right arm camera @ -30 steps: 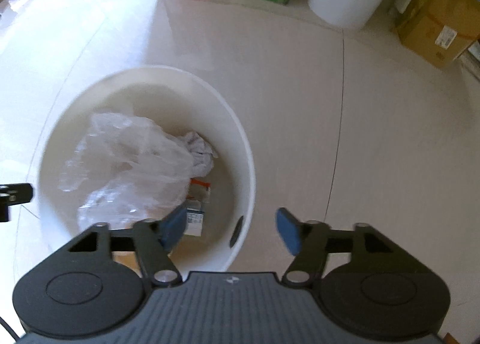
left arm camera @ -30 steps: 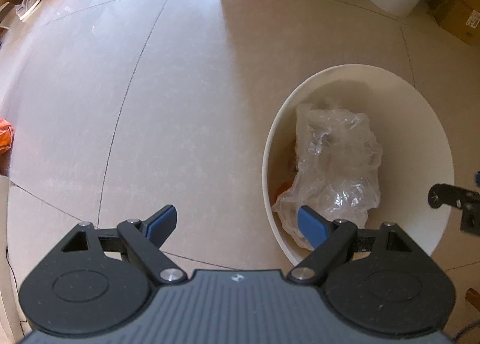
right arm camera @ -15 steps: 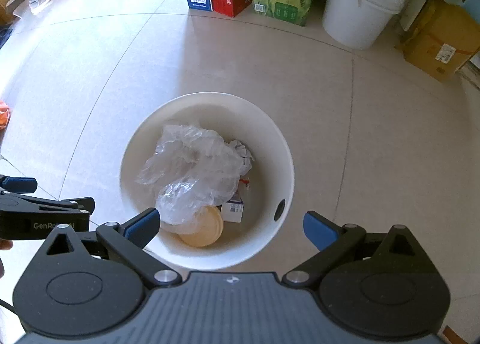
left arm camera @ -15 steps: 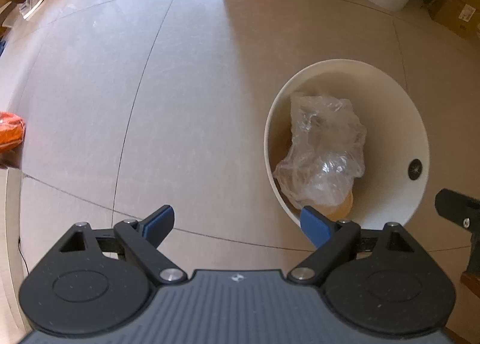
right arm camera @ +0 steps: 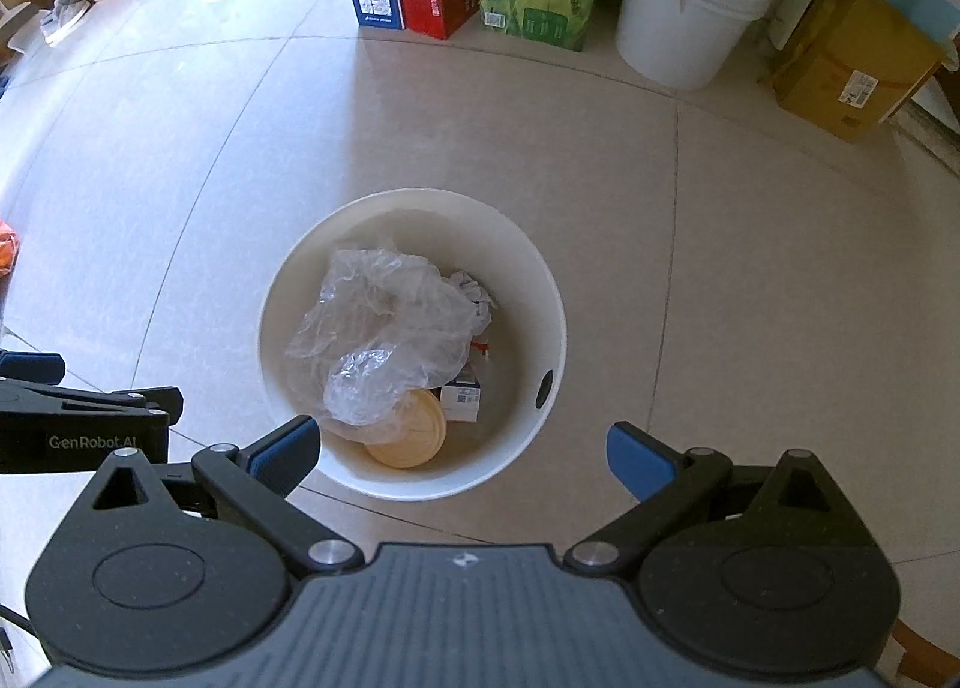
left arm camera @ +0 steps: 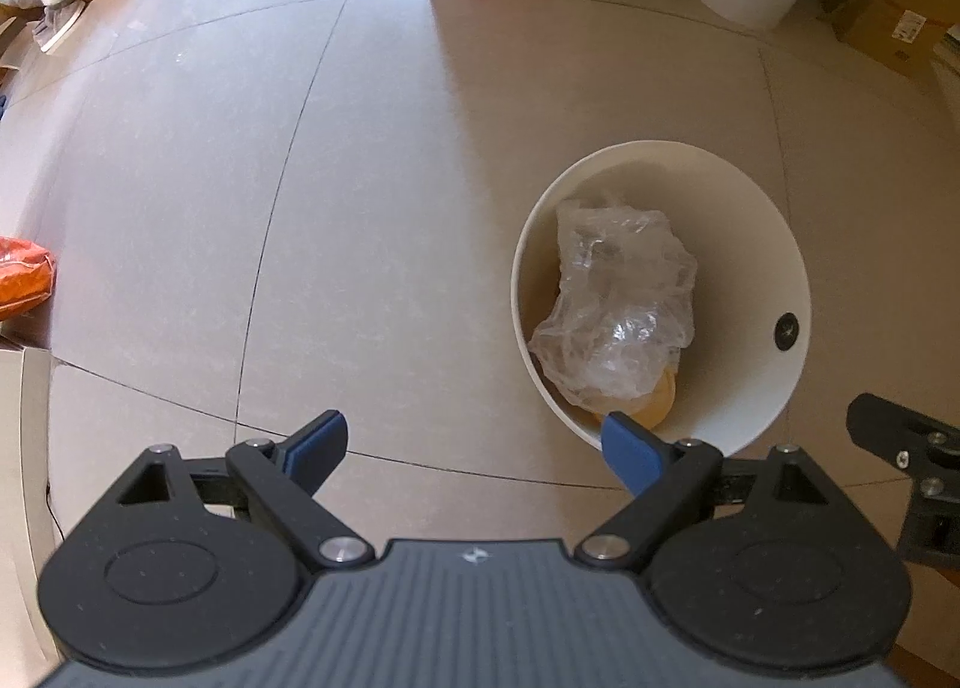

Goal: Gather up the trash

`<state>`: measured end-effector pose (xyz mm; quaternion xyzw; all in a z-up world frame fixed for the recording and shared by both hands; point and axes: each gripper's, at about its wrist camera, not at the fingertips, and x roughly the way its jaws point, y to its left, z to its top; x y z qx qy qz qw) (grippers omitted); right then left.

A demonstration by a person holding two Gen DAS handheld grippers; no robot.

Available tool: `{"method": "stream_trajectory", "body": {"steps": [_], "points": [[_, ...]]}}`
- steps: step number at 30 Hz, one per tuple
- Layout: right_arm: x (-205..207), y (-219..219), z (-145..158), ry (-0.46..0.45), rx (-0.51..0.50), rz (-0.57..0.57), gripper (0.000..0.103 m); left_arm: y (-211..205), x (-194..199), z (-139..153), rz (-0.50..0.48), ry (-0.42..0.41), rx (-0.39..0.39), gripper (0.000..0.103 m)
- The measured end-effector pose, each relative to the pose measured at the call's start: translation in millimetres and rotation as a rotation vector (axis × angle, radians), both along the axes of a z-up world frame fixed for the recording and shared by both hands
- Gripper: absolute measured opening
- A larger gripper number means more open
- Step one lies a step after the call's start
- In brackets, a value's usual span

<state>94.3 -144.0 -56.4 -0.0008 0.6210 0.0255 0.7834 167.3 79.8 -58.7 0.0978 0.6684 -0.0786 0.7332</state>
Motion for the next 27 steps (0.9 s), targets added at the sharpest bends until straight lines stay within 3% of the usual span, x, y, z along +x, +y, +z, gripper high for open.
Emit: {"method": "stream_trajectory", "body": {"steps": [8,27], "points": [[-4.9,-2.3,13.3,-0.004,0.001,-0.016,0.103,-0.2,-3.4,13.3,0.004,0.006,-0.012,0.093],[-7.9,-4.2,15.7,-0.004,-0.001,-0.028,0.103,0.1,-6.3,12.4,-0.01,0.008,-0.004,0.094]]}}
